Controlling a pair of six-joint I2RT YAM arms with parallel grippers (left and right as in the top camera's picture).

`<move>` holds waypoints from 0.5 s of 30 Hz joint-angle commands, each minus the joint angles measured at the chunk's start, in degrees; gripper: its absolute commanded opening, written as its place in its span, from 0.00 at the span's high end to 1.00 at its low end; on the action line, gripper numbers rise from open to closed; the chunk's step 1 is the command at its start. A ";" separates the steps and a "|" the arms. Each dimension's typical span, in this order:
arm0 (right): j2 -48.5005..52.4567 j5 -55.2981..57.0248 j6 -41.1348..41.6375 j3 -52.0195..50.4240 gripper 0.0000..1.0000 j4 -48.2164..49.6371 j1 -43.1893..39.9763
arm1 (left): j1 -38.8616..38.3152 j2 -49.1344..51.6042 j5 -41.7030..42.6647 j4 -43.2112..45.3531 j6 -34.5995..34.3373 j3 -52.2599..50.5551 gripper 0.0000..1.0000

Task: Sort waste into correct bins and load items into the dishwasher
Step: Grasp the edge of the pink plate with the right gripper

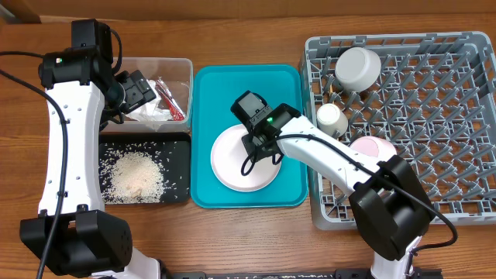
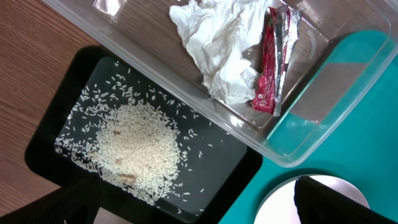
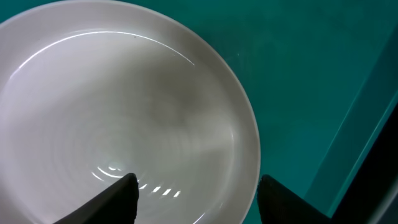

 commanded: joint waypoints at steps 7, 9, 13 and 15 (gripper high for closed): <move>0.07 4.42 1.11 -6.73 0.36 6.75 -0.22 | 0.22 -0.17 -0.15 0.07 0.07 1.27 0.00; 0.07 4.96 1.09 -7.63 0.35 8.24 -0.28 | 0.22 -0.17 -0.17 0.07 0.07 1.27 0.00; 0.07 3.96 1.11 -8.02 0.35 9.84 -0.26 | 0.22 -0.17 -0.15 0.07 0.07 1.27 0.00; 0.07 2.16 1.11 -8.04 0.34 10.32 -0.26 | 0.22 -0.17 -0.15 0.07 0.07 1.27 0.00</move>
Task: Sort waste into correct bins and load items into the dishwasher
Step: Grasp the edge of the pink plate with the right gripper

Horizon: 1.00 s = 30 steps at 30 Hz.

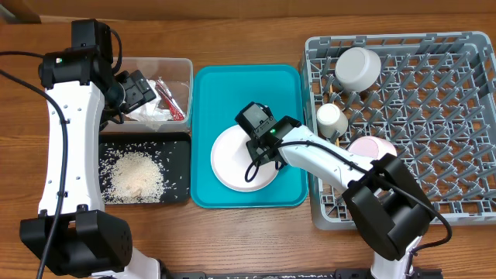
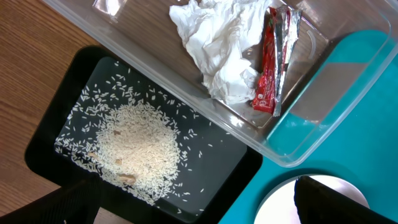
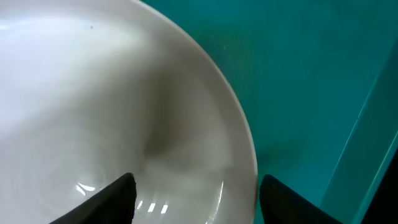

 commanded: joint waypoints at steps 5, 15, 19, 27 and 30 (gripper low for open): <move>0.07 -10.05 0.46 -0.28 0.35 2.27 -0.26 | 0.22 -0.17 -0.15 0.04 0.07 1.27 0.00; 0.07 -15.45 0.44 -0.28 0.32 7.48 -0.28 | 0.22 -0.17 -0.17 0.04 0.07 1.27 0.00; 0.07 -14.25 0.44 -0.28 0.33 4.92 -0.28 | 0.22 -0.17 -0.15 0.04 0.07 1.27 0.00; 0.07 -14.53 0.76 -0.48 0.40 -0.07 -0.15 | 0.22 -0.17 -0.15 0.04 0.07 1.27 0.00; 0.07 -14.71 1.99 -0.63 0.41 -0.20 -0.15 | 0.22 -0.17 -0.15 0.04 0.07 1.27 0.00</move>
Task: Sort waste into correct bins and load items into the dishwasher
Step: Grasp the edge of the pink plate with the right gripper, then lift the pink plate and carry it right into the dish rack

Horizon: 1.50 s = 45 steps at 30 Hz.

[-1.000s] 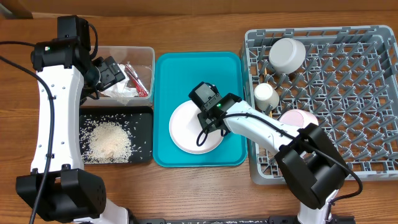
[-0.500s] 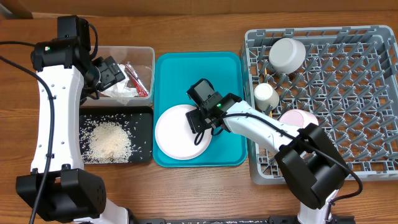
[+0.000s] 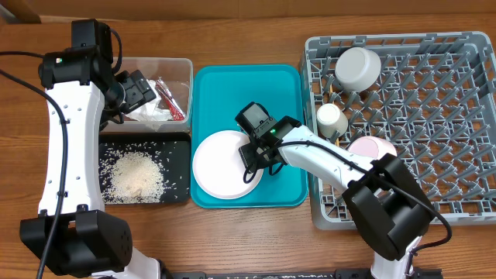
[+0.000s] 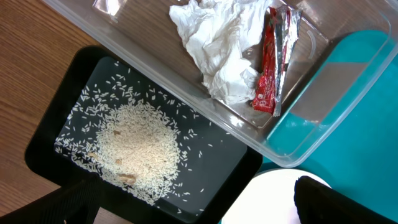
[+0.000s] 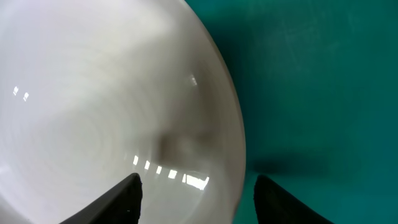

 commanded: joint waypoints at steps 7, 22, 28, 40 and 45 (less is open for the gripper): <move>0.15 0.04 1.18 -4.13 0.41 5.03 -0.13 | 0.22 -0.17 -0.15 0.04 0.07 1.29 0.00; -0.11 9.62 1.16 -2.99 0.96 5.20 -0.15 | 0.22 -0.17 -0.15 0.04 0.07 1.29 0.00; -5.16 18.64 1.11 8.15 0.96 -3.72 -0.13 | 0.22 -0.17 -0.15 0.04 0.07 1.29 0.00; -15.02 73.44 -4.42 22.45 0.96 -17.29 -0.55 | 0.22 -0.17 -0.15 0.04 0.07 1.29 0.00; -14.99 84.70 -6.95 22.43 0.96 -18.08 -4.72 | 0.22 -0.17 -0.15 0.04 0.07 1.29 0.00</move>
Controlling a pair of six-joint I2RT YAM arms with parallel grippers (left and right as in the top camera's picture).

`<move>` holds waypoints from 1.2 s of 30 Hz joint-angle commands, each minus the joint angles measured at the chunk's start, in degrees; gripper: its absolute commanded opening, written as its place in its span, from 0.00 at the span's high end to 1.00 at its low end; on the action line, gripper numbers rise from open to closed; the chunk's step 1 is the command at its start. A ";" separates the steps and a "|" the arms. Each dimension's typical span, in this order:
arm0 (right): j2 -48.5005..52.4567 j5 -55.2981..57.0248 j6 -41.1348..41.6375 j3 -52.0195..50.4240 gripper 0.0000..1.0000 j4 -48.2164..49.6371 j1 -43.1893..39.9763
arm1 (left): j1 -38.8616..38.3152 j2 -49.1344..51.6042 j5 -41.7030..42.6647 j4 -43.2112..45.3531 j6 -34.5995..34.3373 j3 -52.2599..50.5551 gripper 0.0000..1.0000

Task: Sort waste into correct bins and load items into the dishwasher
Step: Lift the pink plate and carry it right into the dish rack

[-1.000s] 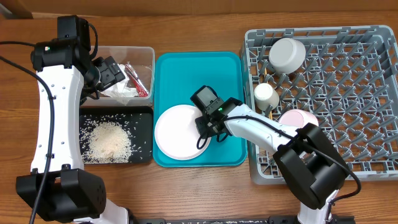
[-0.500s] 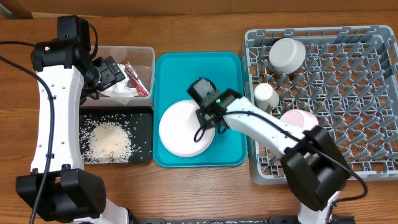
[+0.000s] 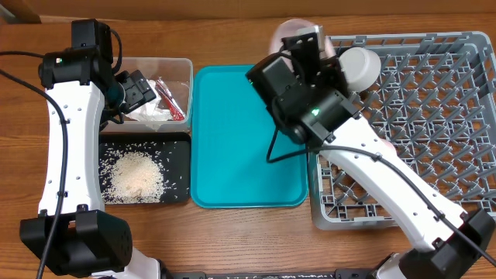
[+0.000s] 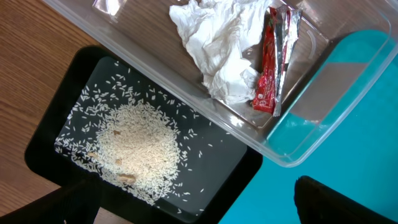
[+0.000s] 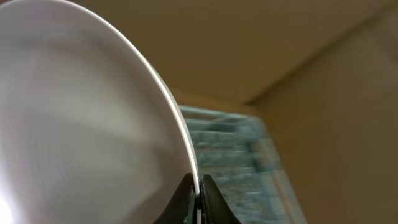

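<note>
My right gripper (image 5: 196, 190) is shut on the rim of the white plate (image 5: 81, 124), holding it on edge. In the overhead view that arm is raised high, with the plate (image 3: 288, 32) blurred at the top, left of the grey dish rack (image 3: 434, 101). The teal tray (image 3: 248, 139) has nothing on it. The rack (image 5: 224, 143) shows blurred behind the plate. My left gripper (image 3: 139, 87) hangs open over the clear waste bin (image 3: 183, 68), holding nothing; its dark fingers (image 4: 336, 199) frame the bottom of the left wrist view.
The clear bin holds a crumpled tissue (image 4: 217, 56) and a red wrapper (image 4: 270, 68). A black tray (image 4: 230, 155) beside it carries a heap of rice (image 4: 140, 146). A white bowl (image 3: 363, 68) sits upturned in the rack's far left corner.
The right gripper has shut on the plate's rim and the plate is now off the teal tray, held high on edge near the rack. The left arm has not moved.
The right gripper stood open over the plate in the middle of the teal tray. Then the plate lay shifted toward the tray's left front with the jaws at its edge. Now it is gripped by the rim and held up by the rack.
</note>
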 commanded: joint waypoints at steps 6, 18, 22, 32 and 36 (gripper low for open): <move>0.22 8.76 -2.19 0.33 0.96 -2.40 -12.74 | 0.22 -0.17 -0.15 0.04 0.07 1.27 0.00; 2.29 -3.43 -1.49 -0.22 0.96 -6.36 -26.47 | 0.22 -0.17 -0.15 0.04 0.07 1.27 0.00; 2.32 -3.41 -1.49 -3.08 0.96 -5.97 -28.11 | 0.20 -0.17 -0.15 0.04 0.07 1.27 0.00; 2.91 -2.75 -1.70 -12.85 0.96 -1.99 -29.97 | 0.22 -0.17 -0.17 0.04 0.07 1.27 0.00; 2.91 -4.59 -1.75 -13.57 0.96 -0.24 -29.73 | 0.22 -0.17 -0.15 0.04 0.07 1.27 0.00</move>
